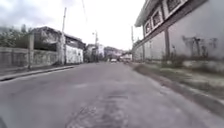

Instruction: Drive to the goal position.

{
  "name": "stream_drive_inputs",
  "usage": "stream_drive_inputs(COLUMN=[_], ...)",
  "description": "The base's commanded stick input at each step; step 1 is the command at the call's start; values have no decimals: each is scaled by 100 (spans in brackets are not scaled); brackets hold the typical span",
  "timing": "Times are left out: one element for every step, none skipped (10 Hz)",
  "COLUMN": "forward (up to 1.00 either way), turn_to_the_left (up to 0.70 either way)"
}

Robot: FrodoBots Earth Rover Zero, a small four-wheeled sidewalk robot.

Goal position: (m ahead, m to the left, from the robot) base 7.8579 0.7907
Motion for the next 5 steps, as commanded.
stream_drive_inputs(forward=[100,100,100,100,100], turn_to_the_left=[6,6,6,6,6])
